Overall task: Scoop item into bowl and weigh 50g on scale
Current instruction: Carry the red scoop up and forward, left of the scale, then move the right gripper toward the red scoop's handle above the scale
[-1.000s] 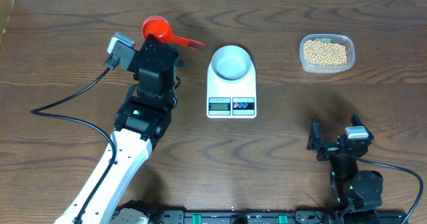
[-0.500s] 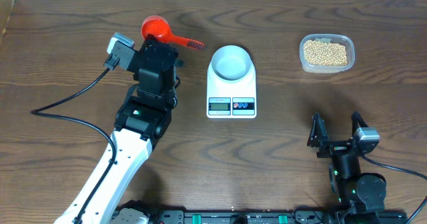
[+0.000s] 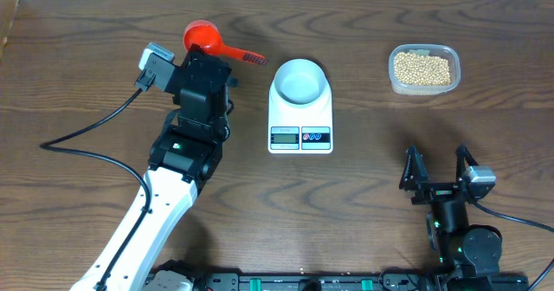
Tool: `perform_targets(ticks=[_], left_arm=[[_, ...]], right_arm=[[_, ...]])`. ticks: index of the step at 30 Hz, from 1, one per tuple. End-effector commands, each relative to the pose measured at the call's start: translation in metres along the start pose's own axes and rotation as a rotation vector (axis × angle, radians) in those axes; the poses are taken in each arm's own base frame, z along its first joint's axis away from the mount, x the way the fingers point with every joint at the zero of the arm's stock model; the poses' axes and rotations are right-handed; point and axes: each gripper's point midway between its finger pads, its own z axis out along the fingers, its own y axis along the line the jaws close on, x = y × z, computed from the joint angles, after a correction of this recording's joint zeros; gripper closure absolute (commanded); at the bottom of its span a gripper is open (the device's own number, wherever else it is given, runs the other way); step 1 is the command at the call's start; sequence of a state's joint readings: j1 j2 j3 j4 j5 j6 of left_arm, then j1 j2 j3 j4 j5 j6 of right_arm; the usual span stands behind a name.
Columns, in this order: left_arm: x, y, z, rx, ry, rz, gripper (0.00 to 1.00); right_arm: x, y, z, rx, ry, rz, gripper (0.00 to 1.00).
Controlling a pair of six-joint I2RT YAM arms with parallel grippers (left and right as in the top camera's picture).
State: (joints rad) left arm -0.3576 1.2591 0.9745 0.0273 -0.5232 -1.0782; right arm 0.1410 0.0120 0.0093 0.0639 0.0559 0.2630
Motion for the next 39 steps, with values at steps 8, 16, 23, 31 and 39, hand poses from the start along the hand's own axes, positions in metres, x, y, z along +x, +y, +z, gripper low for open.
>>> perform_targets(ticks=[8, 16, 23, 31, 39], left_arm=[[-0.006, -0.003, -0.004, 0.008, -0.022, -0.014, 0.93], [-0.006, -0.003, -0.004, 0.008, -0.022, -0.014, 0.93], [-0.006, -0.003, -0.004, 0.007, -0.022, -0.013, 0.93], [-0.006, -0.003, -0.004, 0.008, -0.022, -0.014, 0.93], [-0.006, -0.003, -0.004, 0.008, -0.021, -0.014, 0.93]], right_arm=[[-0.035, 0.012, -0.001, -0.025, -0.043, 0.024, 0.01], [-0.040, 0.015, 0.014, -0.002, 0.045, 0.019, 0.01], [-0.035, 0.022, 0.035, -0.017, 0.145, 0.017, 0.01], [-0.020, 0.034, 0.054, -0.051, 0.239, 0.203, 0.01], [-0.014, 0.068, 0.053, -0.229, 0.310, 0.343, 0.01]])
